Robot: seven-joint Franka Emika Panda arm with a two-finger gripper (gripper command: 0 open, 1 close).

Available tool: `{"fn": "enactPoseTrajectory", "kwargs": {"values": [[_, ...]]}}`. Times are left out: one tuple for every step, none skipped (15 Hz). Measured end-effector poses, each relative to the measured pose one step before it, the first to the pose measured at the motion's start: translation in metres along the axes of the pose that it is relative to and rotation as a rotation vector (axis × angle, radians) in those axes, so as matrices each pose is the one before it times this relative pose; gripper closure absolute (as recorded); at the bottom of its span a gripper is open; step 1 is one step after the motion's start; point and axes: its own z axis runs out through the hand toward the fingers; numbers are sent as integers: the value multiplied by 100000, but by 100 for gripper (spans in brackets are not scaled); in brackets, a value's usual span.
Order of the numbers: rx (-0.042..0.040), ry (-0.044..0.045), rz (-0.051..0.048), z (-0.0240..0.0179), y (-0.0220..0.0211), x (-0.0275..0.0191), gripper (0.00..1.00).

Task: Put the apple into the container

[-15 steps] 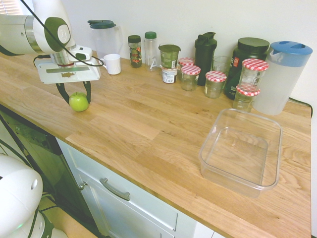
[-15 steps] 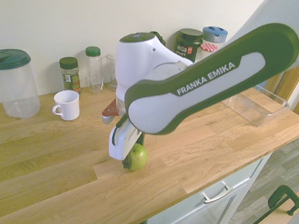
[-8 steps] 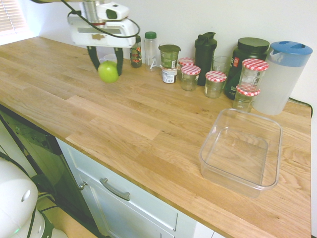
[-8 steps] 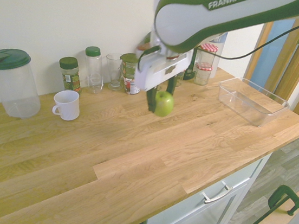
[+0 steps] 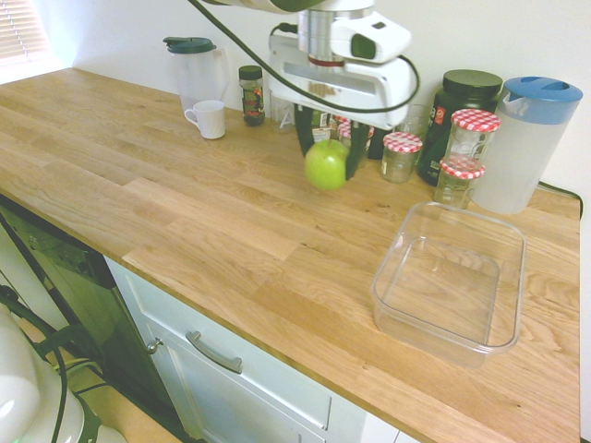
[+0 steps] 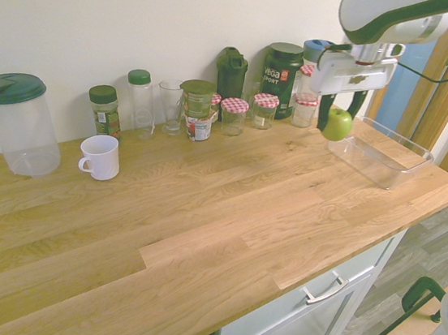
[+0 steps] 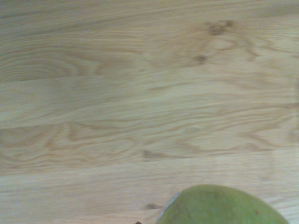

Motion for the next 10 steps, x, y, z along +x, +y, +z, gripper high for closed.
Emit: {"fn": "enactPoseTrajectory", "kwargs": {"values": [[384, 299, 2174, 238, 1558, 1269, 100], [33, 24, 1692, 399, 1346, 1161, 100], [-122, -7, 1690, 499, 1285, 1213, 100], [-210, 26, 1401, 558, 1188, 1262, 100], [-81, 59, 1089, 643, 901, 1148, 100], [15, -157, 789, 778, 610, 1066, 100], [131, -21, 485, 964, 328, 1004, 100], [57, 332, 67, 893, 106, 906, 100], [257, 778, -72, 913, 96, 872, 100], [394, 844, -54, 922, 136, 787, 100]]}}
